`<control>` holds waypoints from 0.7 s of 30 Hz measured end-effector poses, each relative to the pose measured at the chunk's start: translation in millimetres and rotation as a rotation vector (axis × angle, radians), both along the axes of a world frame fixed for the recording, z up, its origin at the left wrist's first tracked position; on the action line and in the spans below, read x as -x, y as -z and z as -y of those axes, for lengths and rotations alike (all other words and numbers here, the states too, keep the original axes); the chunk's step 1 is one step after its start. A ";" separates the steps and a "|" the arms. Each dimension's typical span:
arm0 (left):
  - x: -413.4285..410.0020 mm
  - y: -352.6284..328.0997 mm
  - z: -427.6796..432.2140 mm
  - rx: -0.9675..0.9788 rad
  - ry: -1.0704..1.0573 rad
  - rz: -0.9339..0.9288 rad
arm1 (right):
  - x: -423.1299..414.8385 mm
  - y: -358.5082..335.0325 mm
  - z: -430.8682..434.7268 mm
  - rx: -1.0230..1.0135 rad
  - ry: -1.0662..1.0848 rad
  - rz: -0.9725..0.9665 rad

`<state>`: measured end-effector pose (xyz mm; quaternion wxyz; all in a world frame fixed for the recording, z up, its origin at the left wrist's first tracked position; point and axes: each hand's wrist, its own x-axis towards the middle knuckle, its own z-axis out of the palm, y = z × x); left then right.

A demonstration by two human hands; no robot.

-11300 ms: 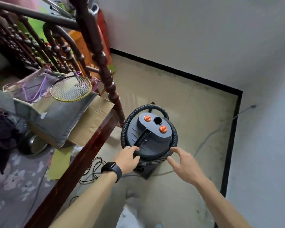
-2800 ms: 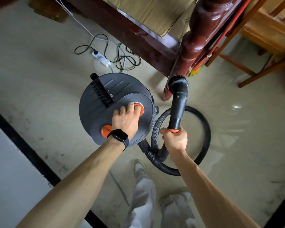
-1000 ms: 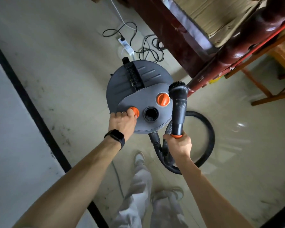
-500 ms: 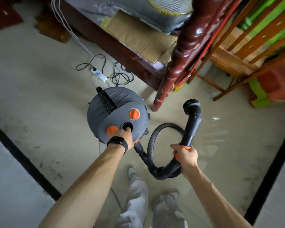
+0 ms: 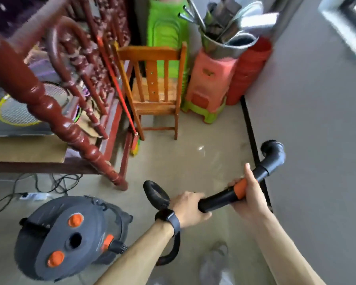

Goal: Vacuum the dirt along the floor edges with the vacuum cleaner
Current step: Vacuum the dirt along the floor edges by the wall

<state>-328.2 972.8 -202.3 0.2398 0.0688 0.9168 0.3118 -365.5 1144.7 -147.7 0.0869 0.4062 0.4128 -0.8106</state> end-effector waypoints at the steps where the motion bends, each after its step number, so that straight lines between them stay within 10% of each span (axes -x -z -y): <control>1: 13.9 -3.5 -18.7 0.028 0.034 -0.018 | 8.8 -5.3 -21.1 0.019 0.029 -0.009; 21: 250.5 -46.6 -249.7 0.156 0.237 -0.079 | 212.7 -46.3 -271.2 -0.049 0.207 -0.185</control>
